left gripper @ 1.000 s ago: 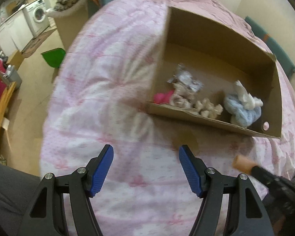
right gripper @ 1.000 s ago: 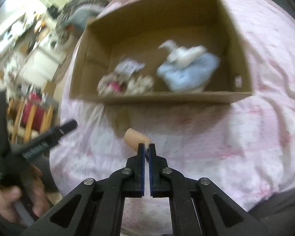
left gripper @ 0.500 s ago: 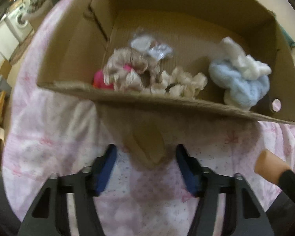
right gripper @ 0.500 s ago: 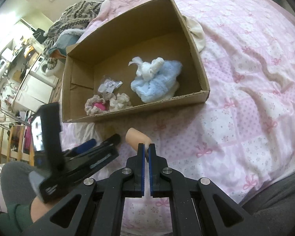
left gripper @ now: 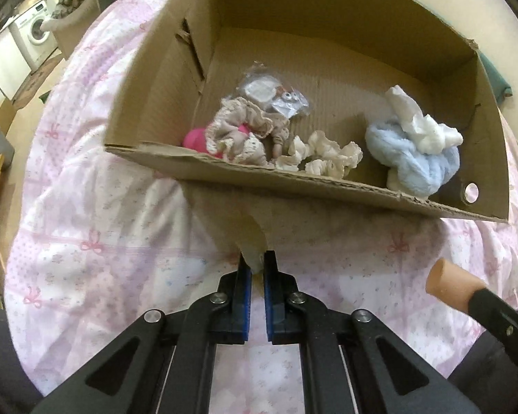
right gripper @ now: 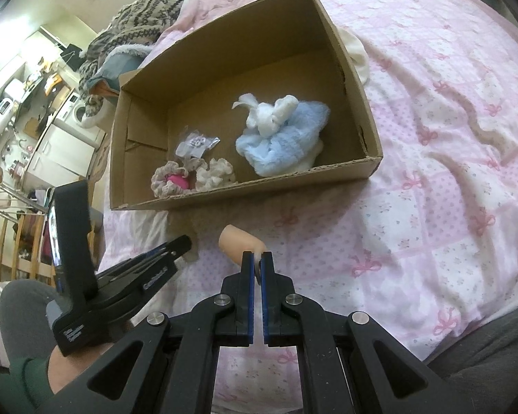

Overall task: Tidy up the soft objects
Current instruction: 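Grasp the tan foam tube with the right tool while the left tool grasps the tan fabric piece, then carry the tan tube and tan fabric piece into the box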

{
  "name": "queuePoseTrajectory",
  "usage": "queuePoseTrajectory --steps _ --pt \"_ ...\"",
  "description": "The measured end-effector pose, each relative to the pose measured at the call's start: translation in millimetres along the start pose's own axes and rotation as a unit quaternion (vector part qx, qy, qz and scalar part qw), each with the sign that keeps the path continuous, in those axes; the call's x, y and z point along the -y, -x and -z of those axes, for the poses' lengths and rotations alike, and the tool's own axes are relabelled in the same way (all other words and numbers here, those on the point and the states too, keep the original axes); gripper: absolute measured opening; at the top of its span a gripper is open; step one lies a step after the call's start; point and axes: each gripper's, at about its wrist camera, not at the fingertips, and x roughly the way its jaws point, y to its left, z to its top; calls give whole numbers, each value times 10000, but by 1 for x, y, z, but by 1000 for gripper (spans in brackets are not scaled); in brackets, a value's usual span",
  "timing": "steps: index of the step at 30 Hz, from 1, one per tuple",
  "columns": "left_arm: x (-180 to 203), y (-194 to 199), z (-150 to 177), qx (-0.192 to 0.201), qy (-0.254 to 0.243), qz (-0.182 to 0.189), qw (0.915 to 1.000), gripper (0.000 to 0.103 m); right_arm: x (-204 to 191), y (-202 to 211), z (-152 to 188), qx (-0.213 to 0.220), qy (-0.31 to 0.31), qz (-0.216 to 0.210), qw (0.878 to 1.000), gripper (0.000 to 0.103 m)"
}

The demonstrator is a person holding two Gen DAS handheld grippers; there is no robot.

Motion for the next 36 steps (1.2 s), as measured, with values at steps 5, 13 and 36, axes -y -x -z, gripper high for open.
queuePoseTrajectory --steps 5,13,36 --pt "-15 12 5 33 4 -103 9999 6 -2 -2 -1 -12 4 -30 10000 5" --pt "-33 36 14 222 -31 -323 9992 6 -6 0 -1 32 77 -84 9999 5" --pt "-35 115 14 941 -106 -405 9947 6 -15 42 -6 456 162 -563 9972 5"
